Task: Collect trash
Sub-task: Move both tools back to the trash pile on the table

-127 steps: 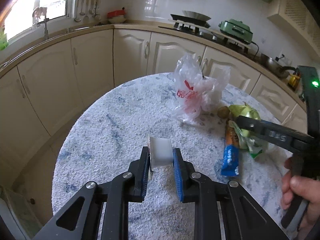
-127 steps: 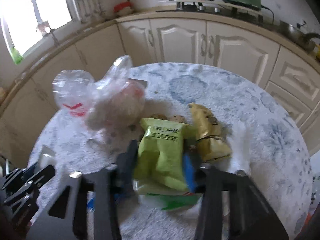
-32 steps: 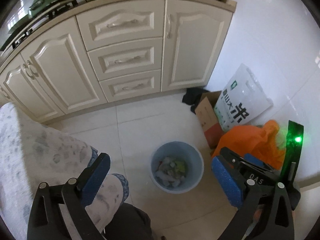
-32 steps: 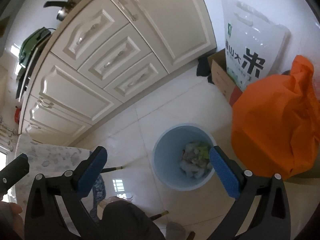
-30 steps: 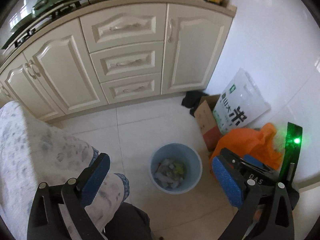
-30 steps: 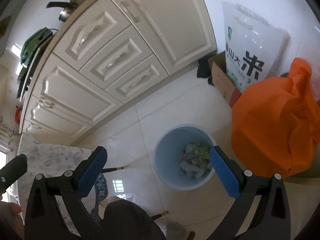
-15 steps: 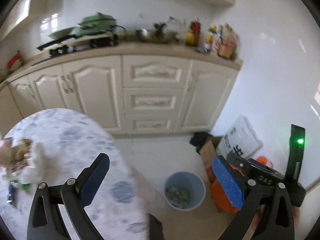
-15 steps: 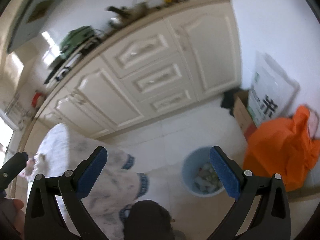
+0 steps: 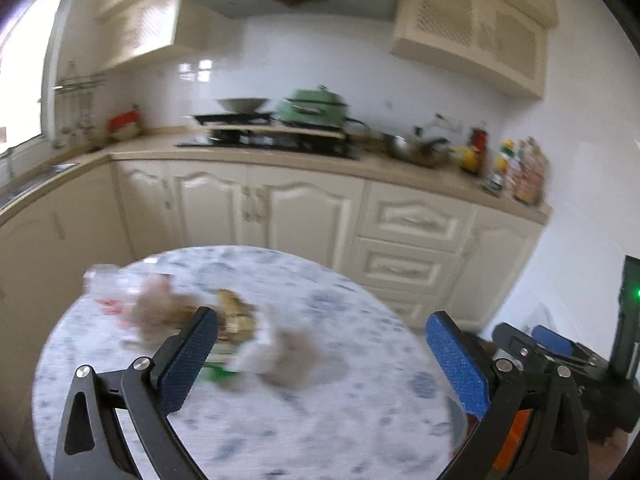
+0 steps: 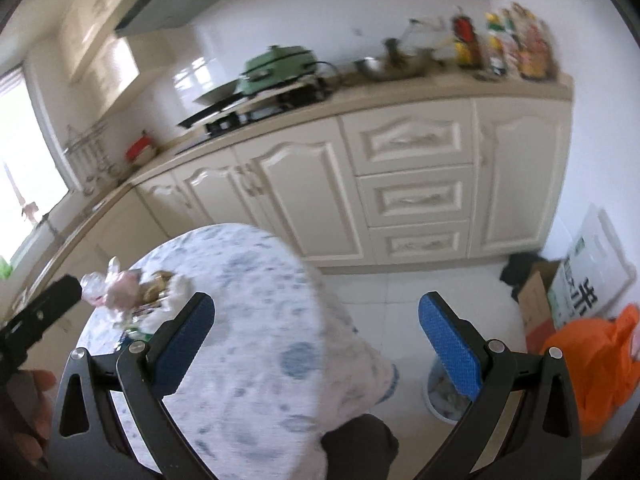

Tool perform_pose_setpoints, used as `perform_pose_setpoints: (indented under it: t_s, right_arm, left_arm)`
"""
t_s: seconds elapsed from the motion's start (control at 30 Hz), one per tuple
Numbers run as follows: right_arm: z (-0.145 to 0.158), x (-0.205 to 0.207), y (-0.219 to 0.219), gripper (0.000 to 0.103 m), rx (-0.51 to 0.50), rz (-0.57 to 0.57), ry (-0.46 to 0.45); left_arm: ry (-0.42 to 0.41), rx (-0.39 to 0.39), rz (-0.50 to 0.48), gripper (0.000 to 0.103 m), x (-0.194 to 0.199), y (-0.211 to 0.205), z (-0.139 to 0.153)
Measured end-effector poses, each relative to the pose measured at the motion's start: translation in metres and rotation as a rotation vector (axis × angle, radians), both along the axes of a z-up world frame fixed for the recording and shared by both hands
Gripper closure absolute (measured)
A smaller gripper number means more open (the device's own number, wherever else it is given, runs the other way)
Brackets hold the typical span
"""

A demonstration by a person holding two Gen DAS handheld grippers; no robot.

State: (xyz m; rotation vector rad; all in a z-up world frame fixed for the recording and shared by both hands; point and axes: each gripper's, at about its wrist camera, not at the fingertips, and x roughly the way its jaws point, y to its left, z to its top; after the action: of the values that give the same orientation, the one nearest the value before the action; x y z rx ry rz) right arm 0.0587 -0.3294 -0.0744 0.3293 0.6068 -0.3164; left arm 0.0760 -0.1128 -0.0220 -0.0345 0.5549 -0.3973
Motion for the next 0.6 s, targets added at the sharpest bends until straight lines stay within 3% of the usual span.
perform_pose_setpoints:
  t_s: [0.33, 0.47, 0.6]
  right_arm:
    - [0.01, 0.038, 0.09, 0.0, -0.108, 0.147, -0.022]
    - [0.012, 0.053, 0.115, 0.0, -0.14, 0.191, -0.031]
    - [0.0, 0.075, 0.13, 0.0, -0.141, 0.221, 0.003]
  left_arm:
    - [-0.018, 0.018, 0.188, 0.001, -0.035, 0.077, -0.024]
    - [-0.01, 0.041, 0.226, 0.001, -0.043, 0.096, -0.043]
    - [0.042, 0.08, 0.223, 0.001, -0.024, 0.099, -0.062]
